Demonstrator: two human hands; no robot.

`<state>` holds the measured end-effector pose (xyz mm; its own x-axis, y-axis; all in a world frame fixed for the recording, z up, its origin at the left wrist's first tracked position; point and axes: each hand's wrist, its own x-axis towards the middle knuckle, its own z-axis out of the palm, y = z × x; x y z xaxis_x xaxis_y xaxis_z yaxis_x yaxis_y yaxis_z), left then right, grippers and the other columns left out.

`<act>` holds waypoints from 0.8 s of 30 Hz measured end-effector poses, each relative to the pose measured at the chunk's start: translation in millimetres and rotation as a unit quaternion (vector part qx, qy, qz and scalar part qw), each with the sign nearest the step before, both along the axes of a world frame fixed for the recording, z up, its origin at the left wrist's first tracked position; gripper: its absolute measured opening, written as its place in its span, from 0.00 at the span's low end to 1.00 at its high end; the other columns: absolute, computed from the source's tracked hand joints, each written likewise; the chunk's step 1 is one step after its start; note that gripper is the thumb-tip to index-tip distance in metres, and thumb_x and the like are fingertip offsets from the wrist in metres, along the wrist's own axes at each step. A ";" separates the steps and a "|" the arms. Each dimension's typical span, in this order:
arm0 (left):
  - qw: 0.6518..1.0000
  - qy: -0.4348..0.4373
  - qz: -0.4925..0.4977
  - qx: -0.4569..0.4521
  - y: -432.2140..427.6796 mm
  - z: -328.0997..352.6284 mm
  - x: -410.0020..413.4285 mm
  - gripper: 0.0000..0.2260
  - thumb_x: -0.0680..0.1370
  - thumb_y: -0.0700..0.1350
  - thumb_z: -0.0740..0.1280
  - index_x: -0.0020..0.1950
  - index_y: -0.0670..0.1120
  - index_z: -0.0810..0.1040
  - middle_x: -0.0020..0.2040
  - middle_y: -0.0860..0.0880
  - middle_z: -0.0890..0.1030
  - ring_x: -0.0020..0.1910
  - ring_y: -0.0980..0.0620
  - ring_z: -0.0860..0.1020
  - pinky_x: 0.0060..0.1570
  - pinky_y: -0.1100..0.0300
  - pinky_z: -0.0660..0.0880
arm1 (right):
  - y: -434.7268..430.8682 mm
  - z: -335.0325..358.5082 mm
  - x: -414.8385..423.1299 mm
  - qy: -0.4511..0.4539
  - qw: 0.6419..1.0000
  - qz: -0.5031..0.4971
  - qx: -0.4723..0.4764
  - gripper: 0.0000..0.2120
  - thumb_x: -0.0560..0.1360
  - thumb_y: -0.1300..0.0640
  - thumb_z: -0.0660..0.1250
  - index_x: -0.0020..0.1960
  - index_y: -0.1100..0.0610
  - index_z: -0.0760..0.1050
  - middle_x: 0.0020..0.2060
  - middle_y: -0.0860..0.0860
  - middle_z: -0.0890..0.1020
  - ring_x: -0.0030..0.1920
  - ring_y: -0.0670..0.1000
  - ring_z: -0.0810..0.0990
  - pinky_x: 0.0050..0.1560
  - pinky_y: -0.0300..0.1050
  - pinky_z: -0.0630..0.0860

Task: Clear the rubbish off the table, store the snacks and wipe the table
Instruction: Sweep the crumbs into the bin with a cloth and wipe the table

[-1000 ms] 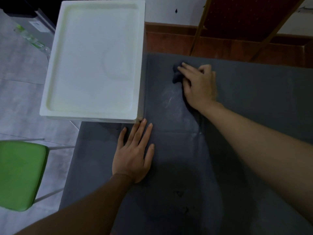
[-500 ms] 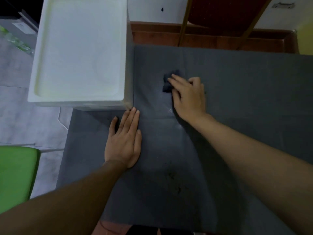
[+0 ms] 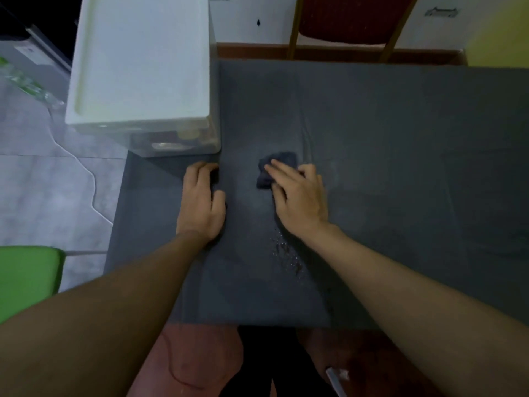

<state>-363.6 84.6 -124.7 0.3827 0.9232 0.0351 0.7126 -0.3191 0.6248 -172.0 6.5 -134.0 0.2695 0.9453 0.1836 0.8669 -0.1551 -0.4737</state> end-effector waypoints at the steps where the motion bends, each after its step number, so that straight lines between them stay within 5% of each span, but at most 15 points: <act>1: 1.000 -0.005 0.001 0.000 -0.8 -0.7 -4.6 0.22 0.75 0.41 0.57 0.68 0.37 0.70 0.67 0.40 0.68 0.66 0.43 0.69 0.71 0.59 0.62 | -15.1 0.0 -11.5 -0.003 0.999 0.036 0.009 0.19 0.80 0.55 0.63 0.70 0.48 0.77 0.69 0.42 0.77 0.52 0.51 0.71 0.51 0.48 0.71; 4: 0.999 0.035 -0.024 0.012 -19.2 -6.2 -27.6 0.21 0.79 0.39 0.56 0.72 0.37 0.68 0.73 0.40 0.67 0.73 0.43 0.65 0.75 0.57 0.57 | -73.3 -1.1 -38.9 -0.026 0.985 0.170 0.022 0.19 0.80 0.55 0.64 0.69 0.49 0.77 0.69 0.43 0.77 0.50 0.53 0.73 0.48 0.50 0.71; 7: 0.987 0.142 -0.045 0.062 -43.5 -10.0 -56.9 0.22 0.83 0.47 0.54 0.78 0.42 0.63 0.78 0.44 0.62 0.78 0.45 0.57 0.77 0.49 0.52 | -91.8 -3.5 -31.9 -0.064 0.960 0.272 0.028 0.19 0.79 0.55 0.66 0.70 0.47 0.77 0.69 0.42 0.77 0.51 0.54 0.74 0.49 0.49 0.71; 14: 0.965 0.252 0.067 0.034 -60.5 -14.7 -86.8 0.26 0.83 0.56 0.44 0.81 0.52 0.51 0.81 0.49 0.51 0.80 0.47 0.47 0.78 0.46 0.45 | -65.5 -2.7 -60.0 -0.026 1.000 -0.008 0.009 0.18 0.80 0.55 0.64 0.69 0.48 0.77 0.68 0.41 0.77 0.53 0.51 0.70 0.51 0.50 0.71; 20: 0.964 0.258 0.062 0.038 -58.4 -16.5 -88.6 0.25 0.84 0.54 0.44 0.81 0.51 0.51 0.81 0.49 0.50 0.80 0.47 0.47 0.78 0.46 0.46 | -97.3 -3.5 -78.8 -0.073 0.964 0.250 0.048 0.20 0.78 0.56 0.67 0.69 0.48 0.78 0.68 0.42 0.77 0.50 0.53 0.73 0.48 0.49 0.71; 22: 0.964 0.256 0.058 0.036 -56.8 -16.5 -88.5 0.25 0.84 0.54 0.45 0.81 0.51 0.51 0.81 0.49 0.50 0.80 0.47 0.47 0.78 0.45 0.45 | -66.5 -7.6 -60.1 -0.108 0.962 0.246 0.057 0.20 0.76 0.57 0.69 0.68 0.48 0.78 0.67 0.43 0.79 0.49 0.54 0.73 0.47 0.50 0.71; 24: 0.965 0.253 0.055 0.030 -55.0 -16.1 -88.6 0.25 0.84 0.54 0.45 0.81 0.51 0.51 0.81 0.49 0.50 0.80 0.47 0.46 0.78 0.45 0.45 | -32.3 -6.6 -46.9 -0.091 0.985 0.138 0.046 0.19 0.77 0.58 0.69 0.67 0.48 0.79 0.66 0.44 0.80 0.48 0.55 0.73 0.48 0.52 0.73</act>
